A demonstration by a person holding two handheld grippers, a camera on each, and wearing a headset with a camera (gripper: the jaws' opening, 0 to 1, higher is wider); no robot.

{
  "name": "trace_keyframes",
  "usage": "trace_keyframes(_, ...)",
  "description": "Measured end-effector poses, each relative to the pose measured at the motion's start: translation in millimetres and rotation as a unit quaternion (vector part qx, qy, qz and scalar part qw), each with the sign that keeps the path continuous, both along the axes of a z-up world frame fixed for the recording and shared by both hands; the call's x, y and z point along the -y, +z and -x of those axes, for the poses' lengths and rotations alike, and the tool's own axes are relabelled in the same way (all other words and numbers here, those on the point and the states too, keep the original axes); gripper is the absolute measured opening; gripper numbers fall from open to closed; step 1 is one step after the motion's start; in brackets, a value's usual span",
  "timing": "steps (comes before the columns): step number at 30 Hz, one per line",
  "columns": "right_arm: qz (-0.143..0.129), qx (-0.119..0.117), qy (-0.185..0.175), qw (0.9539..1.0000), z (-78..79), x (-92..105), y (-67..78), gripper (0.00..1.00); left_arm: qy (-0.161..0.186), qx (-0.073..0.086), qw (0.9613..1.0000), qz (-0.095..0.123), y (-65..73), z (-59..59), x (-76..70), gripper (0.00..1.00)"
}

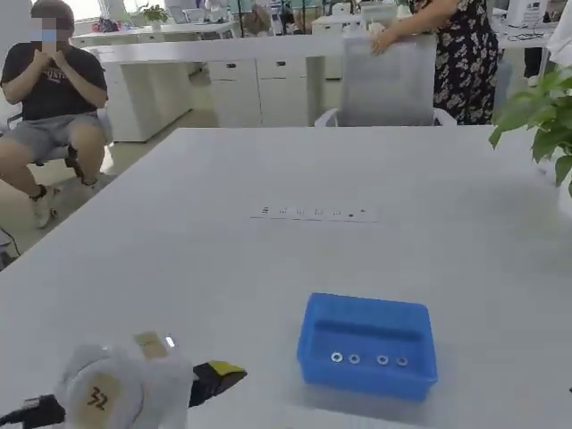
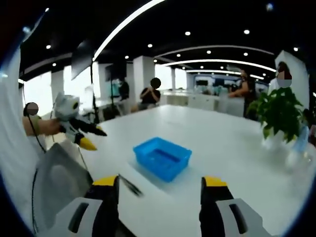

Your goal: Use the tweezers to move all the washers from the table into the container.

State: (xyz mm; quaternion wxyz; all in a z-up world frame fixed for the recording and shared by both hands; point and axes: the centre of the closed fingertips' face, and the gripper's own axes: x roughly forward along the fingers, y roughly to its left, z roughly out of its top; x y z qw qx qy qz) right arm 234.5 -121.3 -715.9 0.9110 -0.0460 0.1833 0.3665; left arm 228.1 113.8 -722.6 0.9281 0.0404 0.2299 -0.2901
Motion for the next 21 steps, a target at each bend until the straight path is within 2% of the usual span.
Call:
trace_keyframes(2, -0.016, 0.009, -0.021, 0.9996, -5.0, 3.9, 5.9, 0.72, 0.022, 0.026, 0.9994, 0.008, 11.5, -1.1, -7.1, 0.63)
trace_keyframes(3, -0.020, 0.012, -0.031, 0.9993, -6.5, 6.0, 8.1, 0.75, 0.041, 0.045, 0.9980, 0.014, 18.8, -2.1, -12.3, 0.68)
trace_keyframes(5, -0.025, 0.019, -0.043, 0.9986, -8.1, 8.2, 11.0, 0.80, 0.064, 0.064, 0.9955, 0.027, 26.5, -2.1, -16.3, 0.75)
trace_keyframes(8, -0.026, 0.028, -0.055, 0.9977, -9.1, 9.9, 14.0, 0.87, 0.090, 0.094, 0.9900, 0.054, 38.1, -1.8, -18.7, 0.86)
trace_keyframes(9, -0.026, 0.031, -0.057, 0.9975, -9.6, 9.9, 15.0, 0.91, 0.099, 0.104, 0.9873, 0.070, 42.3, -1.6, -18.2, 0.91)
trace_keyframes(11, -0.033, 0.043, -0.063, 0.9965, -12.0, 9.0, 20.3, 0.96, 0.107, 0.114, 0.9839, 0.086, 47.1, -1.6, -17.7, 0.97)
trace_keyframes(13, -0.050, 0.058, -0.068, 0.9947, -15.7, 7.5, 27.7, 0.99, 0.111, 0.127, 0.9791, 0.114, 54.7, -0.9, -15.9, 0.99)
trace_keyframes(14, -0.064, 0.070, -0.071, 0.9929, -19.3, 6.4, 33.8, 0.99, 0.111, 0.129, 0.9781, 0.120, 56.6, -0.9, -15.6, 0.99)
trace_keyframes(16, -0.089, 0.067, -0.069, 0.9914, -22.4, 4.0, 38.3, 0.99, 0.115, 0.141, 0.9751, 0.126, 61.3, -2.6, -16.7, 0.99)
trace_keyframes(19, -0.098, 0.070, -0.075, 0.9899, -33.0, 8.4, 39.1, 0.99, 0.122, 0.149, 0.9718, 0.136, 64.9, -5.3, -20.4, 0.99)
trace_keyframes(21, -0.097, 0.067, -0.077, 0.9900, -35.6, 7.4, 37.0, 0.99, 0.125, 0.148, 0.9705, 0.144, 65.7, -7.0, -21.6, 0.99)
